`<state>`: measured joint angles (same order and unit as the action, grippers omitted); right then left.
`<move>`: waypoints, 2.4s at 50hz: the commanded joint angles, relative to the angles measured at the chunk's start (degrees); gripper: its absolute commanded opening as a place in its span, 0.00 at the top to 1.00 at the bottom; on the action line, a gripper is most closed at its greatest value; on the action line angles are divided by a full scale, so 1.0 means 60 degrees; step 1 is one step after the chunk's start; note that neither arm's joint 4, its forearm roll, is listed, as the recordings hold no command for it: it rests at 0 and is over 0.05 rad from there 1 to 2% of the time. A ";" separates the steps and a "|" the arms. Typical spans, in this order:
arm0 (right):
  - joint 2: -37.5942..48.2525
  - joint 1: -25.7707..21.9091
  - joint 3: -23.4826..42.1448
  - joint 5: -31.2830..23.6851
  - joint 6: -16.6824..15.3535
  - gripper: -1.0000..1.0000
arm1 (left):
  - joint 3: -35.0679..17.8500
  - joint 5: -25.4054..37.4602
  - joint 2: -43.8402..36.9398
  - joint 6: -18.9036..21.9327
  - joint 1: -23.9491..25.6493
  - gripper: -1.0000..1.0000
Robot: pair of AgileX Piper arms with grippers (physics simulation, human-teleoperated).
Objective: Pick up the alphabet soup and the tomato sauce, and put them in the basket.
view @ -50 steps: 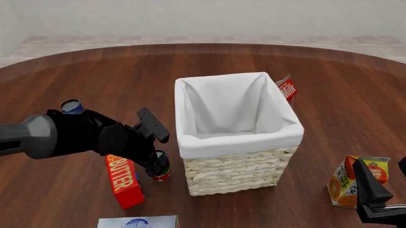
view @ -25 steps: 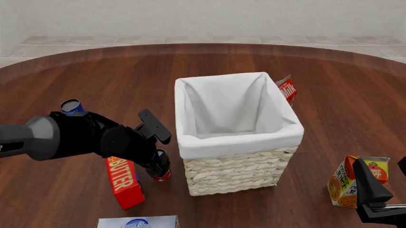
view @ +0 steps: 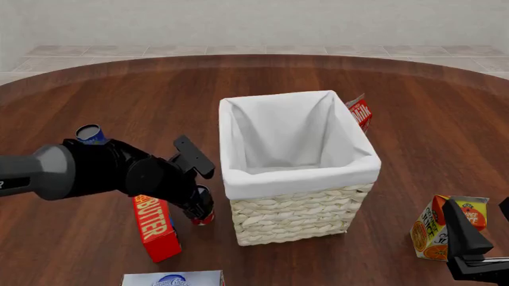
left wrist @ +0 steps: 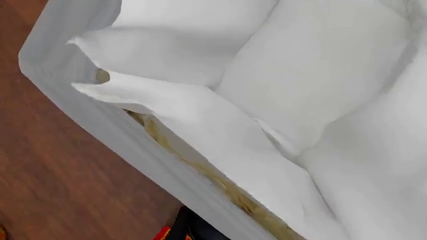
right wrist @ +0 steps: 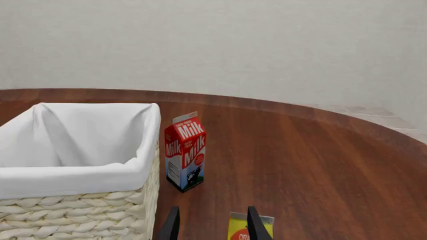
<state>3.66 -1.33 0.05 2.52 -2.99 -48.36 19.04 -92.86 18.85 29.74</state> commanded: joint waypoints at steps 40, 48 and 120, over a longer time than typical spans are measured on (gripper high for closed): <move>-0.0054 -0.0018 0.0003 -0.0049 0.0018 0.00 | -0.1304 0.1146 0.0473 0.0807 -0.0577 1.00; -0.0040 -0.0023 0.0002 -0.0031 0.0034 0.00 | -0.1403 0.1329 0.0619 0.0887 -0.0611 1.00; 0.0016 -0.0077 0.0010 0.0046 -0.0003 0.00 | -0.2382 0.3233 0.2468 0.1592 -0.0346 1.00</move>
<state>3.77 -1.73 0.10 2.80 -2.97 -61.00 36.59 -79.30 26.62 27.93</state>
